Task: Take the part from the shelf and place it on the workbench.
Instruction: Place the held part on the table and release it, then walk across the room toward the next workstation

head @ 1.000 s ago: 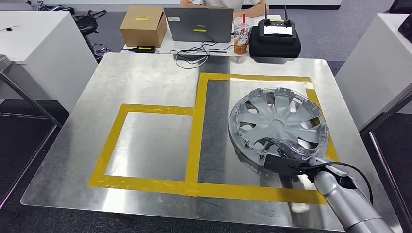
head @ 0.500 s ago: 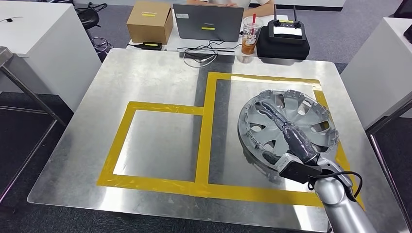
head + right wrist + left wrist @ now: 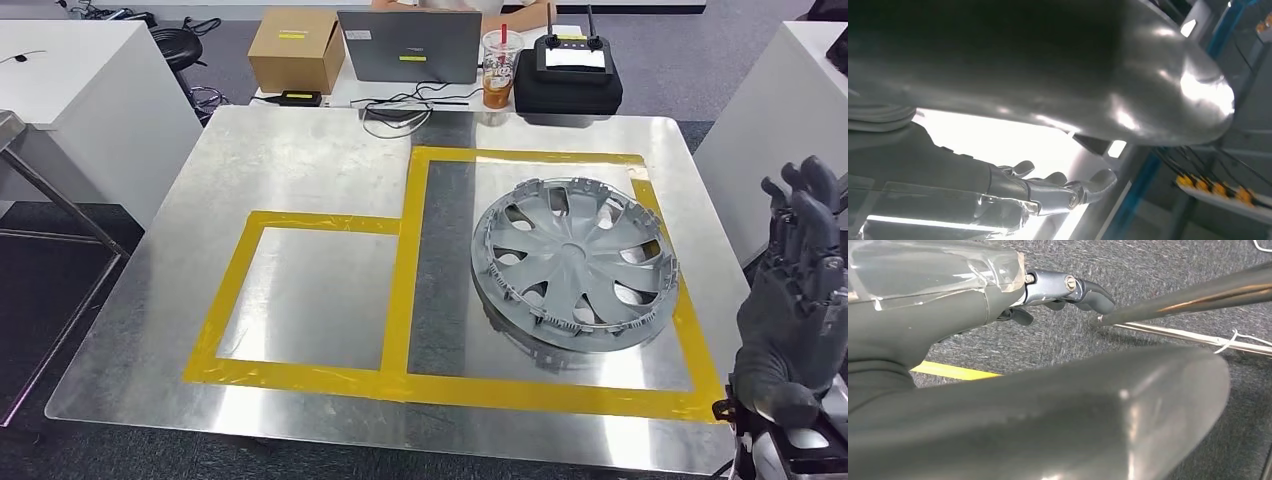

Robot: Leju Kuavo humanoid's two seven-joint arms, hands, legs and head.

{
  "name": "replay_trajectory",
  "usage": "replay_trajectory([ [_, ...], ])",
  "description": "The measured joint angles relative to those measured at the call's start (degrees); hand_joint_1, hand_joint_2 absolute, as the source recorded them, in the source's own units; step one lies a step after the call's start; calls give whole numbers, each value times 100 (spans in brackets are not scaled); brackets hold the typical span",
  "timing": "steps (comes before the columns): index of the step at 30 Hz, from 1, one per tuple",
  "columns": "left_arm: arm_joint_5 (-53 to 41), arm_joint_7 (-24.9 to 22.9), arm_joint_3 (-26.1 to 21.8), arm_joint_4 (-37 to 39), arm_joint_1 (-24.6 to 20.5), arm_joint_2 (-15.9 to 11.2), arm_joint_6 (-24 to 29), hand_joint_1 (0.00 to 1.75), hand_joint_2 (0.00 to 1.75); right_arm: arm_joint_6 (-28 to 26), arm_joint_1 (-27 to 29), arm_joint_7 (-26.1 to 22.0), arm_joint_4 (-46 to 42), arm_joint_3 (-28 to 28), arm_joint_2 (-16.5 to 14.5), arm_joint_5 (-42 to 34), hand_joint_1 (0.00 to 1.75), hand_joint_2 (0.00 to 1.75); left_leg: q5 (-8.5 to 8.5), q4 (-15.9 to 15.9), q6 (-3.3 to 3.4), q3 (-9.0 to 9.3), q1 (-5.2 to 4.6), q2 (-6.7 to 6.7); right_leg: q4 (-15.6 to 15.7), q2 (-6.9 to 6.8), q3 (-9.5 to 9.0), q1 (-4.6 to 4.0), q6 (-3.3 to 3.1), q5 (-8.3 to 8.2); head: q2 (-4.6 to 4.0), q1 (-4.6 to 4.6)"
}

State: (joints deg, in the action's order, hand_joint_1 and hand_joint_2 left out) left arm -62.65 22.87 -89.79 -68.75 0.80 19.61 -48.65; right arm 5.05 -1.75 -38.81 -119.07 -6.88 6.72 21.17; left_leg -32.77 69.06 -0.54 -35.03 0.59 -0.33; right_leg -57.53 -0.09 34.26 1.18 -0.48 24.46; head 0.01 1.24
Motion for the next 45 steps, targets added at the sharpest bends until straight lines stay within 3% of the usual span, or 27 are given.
replay_trajectory([
  [2,17,-11,-1,-41,2,4,-1,0,0,-21,46,-38,-133,-94,-50,14,0,0,257,-842,78,480,-26,4,4,9,8,-12,21,-44,-1,-3],
  [3,23,-15,1,-61,0,7,-2,0,0,-28,60,-50,-187,-132,-73,22,0,0,321,-1112,115,625,-49,7,6,10,16,-17,45,-69,0,-1],
  [7,84,-76,1,-111,12,20,25,0,0,-46,149,-65,-312,-238,-133,50,0,0,485,-1292,245,618,-86,26,21,6,65,-5,174,-139,-1,-6],
  [9,206,-180,-2,-117,17,40,92,0,0,-84,311,-59,-364,-337,-157,97,0,0,641,-1371,315,541,-61,39,-295,8,208,-9,147,163,-1,-18],
  [11,314,-271,-3,-117,26,57,167,0,0,-137,584,-52,-390,-473,-194,168,0,0,752,-1374,351,410,-66,39,-1025,10,448,-7,115,662,0,-28],
  [13,352,-320,-7,-115,40,67,217,0,0,-187,902,-27,-391,-619,-241,263,0,0,848,-1356,349,271,-75,37,-1571,9,529,-1,173,889,-1,-29],
  [14,356,-336,-11,-114,47,73,232,0,0,-206,1057,-1,-390,-701,-271,325,0,0,891,-1338,339,200,-75,37,-1544,8,414,6,230,849,-1,-29],
  [16,358,-348,-17,-113,52,86,242,0,0,-214,1315,82,-388,-872,-348,483,0,0,955,-1268,304,60,-72,37,-833,5,-135,23,323,653,-1,-30],
  [18,348,-346,-19,-113,56,96,237,0,0,-137,1524,175,-389,-1046,-458,673,0,0,1001,-1186,246,-42,-83,33,-95,14,-626,7,286,592,0,-25],
  [19,340,-341,-20,-114,59,97,233,0,0,-64,1627,216,-389,-1143,-527,781,0,0,1025,-1155,213,-67,-89,29,70,21,-715,-7,236,613,0,-25],
  [21,329,-332,-22,-114,78,98,211,0,0,128,1825,295,-386,-1353,-687,1037,0,0,1085,-1142,147,-82,-82,21,90,25,-672,-19,136,575,0,-20],
  [23,337,-334,-28,-113,118,103,166,0,0,356,1980,348,-368,-1566,-861,1342,0,0,957,-1047,80,-141,-56,20,100,7,-593,2,36,494,-1,-17],
  [24,354,-343,-31,-113,138,104,137,0,0,468,2055,357,-348,-1678,-948,1489,0,0,741,-874,44,-200,-42,21,106,-3,-536,18,-7,437,0,-14],
  [26,407,-371,-34,-113,163,104,86,0,0,667,2184,354,-271,-1911,-1120,1753,0,0,132,-228,-24,-356,-15,25,101,-15,-399,17,-45,323,0,-4],
  [27,435,-389,-33,-113,168,104,74,0,0,753,2229,336,-222,-2023,-1201,1862,0,0,-85,125,-47,-412,-5,25,97,-18,-325,13,-44,263,0,-4],
  [28,462,-405,-33,-112,172,103,68,0,0,846,2256,301,-171,-2129,-1280,1974,0,0,-168,371,-58,-409,1,25,93,-19,-257,9,-39,203,0,-4],
  [29,488,-421,-33,-111,176,103,68,0,0,950,2270,245,-123,-2237,-1361,2092,0,0,-115,435,-57,-318,4,25,90,-18,-190,5,-30,141,0,-3],
  [30,513,-437,-32,-111,177,103,69,0,0,1066,2276,175,-82,-2351,-1445,2207,0,0,24,288,-43,-124,4,25,87,-15,-129,0,-19,83,0,-3],
  [32,552,-463,-32,-112,179,95,78,0,0,1261,2278,40,-20,-2595,-1623,2387,0,0,232,-533,33,525,-15,19,85,-9,-33,-15,16,-29,1,-4],
  [34,571,-479,-30,-114,182,86,90,0,0,1353,2270,-25,17,-2776,-1756,2458,0,0,206,-1240,108,989,-56,15,97,-14,2,-17,75,-122,0,-8],
  [35,575,-484,-29,-115,185,81,96,0,0,1376,2264,-35,33,-2839,-1806,2471,0,0,167,-1385,140,1052,-83,16,109,-18,6,-8,115,-170,1,-3],
  [37,581,-487,-29,-117,188,74,103,0,0,1404,2256,-48,54,-2923,-1874,2490,0,0,276,-1431,215,976,-101,27,139,-22,19,12,183,-252,0,7],
  [39,596,-490,-28,-117,188,75,108,0,0,1441,2256,-51,73,-3005,-1923,2572,0,0,459,-1511,305,864,-88,52,-39,-14,128,1,168,-31,0,-1],
  [42,663,-517,-27,-107,190,92,132,0,0,1522,2248,42,173,-3122,-1960,2974,0,0,710,-1536,364,598,-102,87,-1004,-7,379,-3,94,731,0,-17],
  [43,694,-534,-27,-99,191,99,142,0,0,1536,2238,107,253,-3179,-1972,3181,0,0,780,-1520,365,500,-112,92,-1300,-7,400,-1,123,840,0,-17],
  [44,727,-556,-27,-88,191,105,155,0,0,1538,2219,177,372,-3267,-1984,3431,0,0,846,-1495,363,392,-119,95,-1445,-7,340,1,177,827,0,-17],
  [45,762,-581,-26,-73,191,108,166,0,0,1542,2186,236,524,-3390,-1995,3708,0,0,904,-1458,356,288,-122,95,-1377,-7,177,2,241,719,0,-18],
])
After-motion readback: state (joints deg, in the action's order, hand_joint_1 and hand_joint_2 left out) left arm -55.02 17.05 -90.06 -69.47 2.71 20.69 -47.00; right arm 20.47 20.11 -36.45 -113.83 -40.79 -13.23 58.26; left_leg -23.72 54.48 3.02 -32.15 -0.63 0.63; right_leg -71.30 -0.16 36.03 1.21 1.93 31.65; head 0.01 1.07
